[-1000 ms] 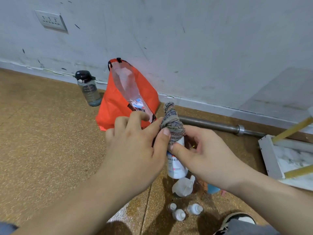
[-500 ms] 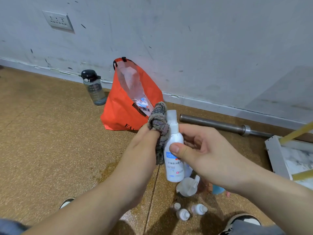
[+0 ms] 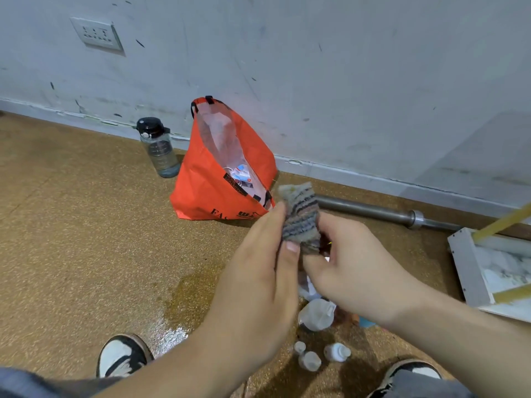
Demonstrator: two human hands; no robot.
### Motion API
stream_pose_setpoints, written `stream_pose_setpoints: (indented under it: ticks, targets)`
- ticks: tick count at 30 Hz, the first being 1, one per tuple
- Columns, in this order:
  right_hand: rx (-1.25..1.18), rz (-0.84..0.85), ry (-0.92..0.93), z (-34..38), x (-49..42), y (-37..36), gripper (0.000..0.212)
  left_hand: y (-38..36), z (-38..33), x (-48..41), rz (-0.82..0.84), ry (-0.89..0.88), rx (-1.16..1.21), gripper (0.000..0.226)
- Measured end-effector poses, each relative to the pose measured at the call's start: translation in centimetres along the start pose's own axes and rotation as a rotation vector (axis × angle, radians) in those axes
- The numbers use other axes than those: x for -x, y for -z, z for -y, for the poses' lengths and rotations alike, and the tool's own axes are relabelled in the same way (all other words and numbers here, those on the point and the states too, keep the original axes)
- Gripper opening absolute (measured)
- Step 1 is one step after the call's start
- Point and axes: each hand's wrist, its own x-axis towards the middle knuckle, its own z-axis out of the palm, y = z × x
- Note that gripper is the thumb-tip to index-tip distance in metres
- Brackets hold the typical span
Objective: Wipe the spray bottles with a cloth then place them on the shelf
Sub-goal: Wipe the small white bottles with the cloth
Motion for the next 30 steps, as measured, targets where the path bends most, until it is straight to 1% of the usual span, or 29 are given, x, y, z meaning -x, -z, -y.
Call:
stream_pose_setpoints:
  ticks: [1,2,3,4,6,7,9,11,12,15,16,17,18,19,20,22,23,24,25,28,30]
  targets:
    - [0.062,-0.016,0.044,0.1,0.2,-0.3,0.016,0.0,0.3,-0.3,-0.033,0.053,0.074,0.037]
    - [0.096,-0.009,0.07,0.2,0.4,-0.6,0.017,0.1,0.1,-0.7,-0.05,0.148,0.198,0.03]
    - [0.096,0.007,0.077,0.2,0.5,-0.7,0.02,0.3,-0.1,-1.3,-0.048,0.276,0.34,0.031]
    - [0.069,0.021,0.075,0.3,0.5,-0.7,0.021,0.5,-0.2,-1.9,-0.033,0.418,0.496,0.035]
    - [-0.04,0.055,0.055,0.5,0.5,-0.4,0.013,0.9,0.0,-2.9,0.024,0.644,0.751,0.036]
    - [-0.12,0.083,0.026,0.7,0.5,-0.1,0.008,1.1,0.0,-3.2,0.061,0.713,0.829,0.034]
    - [-0.223,0.098,-0.024,1.0,0.4,0.3,0.007,1.3,0.1,-3.5,0.107,0.786,0.909,0.035]
    - [-0.278,0.066,-0.067,0.6,0.0,0.5,0.009,1.0,0.1,-3.5,0.131,0.762,0.899,0.034]
    - [-0.345,0.049,-0.106,0.4,-0.2,0.4,0.013,0.7,-0.1,-3.2,0.11,0.716,0.835,0.032]
    - [-0.551,0.008,-0.236,-0.2,-0.7,0.4,0.019,-0.6,-0.8,-1.6,0.003,0.442,0.467,0.032]
    - [-0.587,-0.01,-0.268,-0.3,-0.8,0.3,0.018,-0.8,-1.1,-0.8,-0.009,0.368,0.391,0.031]
    - [-0.621,-0.034,-0.301,-0.5,-0.9,0.1,0.017,-0.9,-1.2,-0.2,-0.011,0.345,0.357,0.03]
    - [-0.651,-0.071,-0.334,-0.6,-1.0,0.0,0.016,-1.0,-1.3,0.1,-0.006,0.372,0.35,0.03]
    - [-0.672,-0.112,-0.362,-0.7,-1.2,0.1,0.015,-1.1,-1.1,0.3,0.0,0.441,0.372,0.029]
    - [-0.682,-0.151,-0.379,-0.8,-1.5,0.2,0.015,-1.3,-1.0,0.2,0.0,0.541,0.418,0.028]
    - [-0.687,-0.193,-0.39,-0.9,-1.9,0.3,0.014,-1.6,-0.5,0.0,-0.006,0.771,0.586,0.025]
    - [-0.693,-0.191,-0.394,-0.9,-2.0,0.4,0.014,-1.7,-0.4,0.0,-0.014,0.816,0.629,0.023]
    - [-0.705,-0.173,-0.401,-0.9,-2.0,0.3,0.015,-1.6,-0.4,0.0,-0.025,0.789,0.616,0.023]
    - [-0.716,-0.149,-0.408,-1.0,-2.0,0.1,0.015,-1.6,-0.4,0.0,-0.038,0.716,0.554,0.024]
    - [-0.746,-0.076,-0.401,-0.9,-1.5,-0.9,0.02,-1.2,-0.3,-0.3,-0.018,0.409,0.31,0.025]
    - [-0.792,-0.02,-0.395,-0.6,-1.3,-1.4,0.023,-0.6,0.2,-1.1,-0.047,0.232,0.196,0.028]
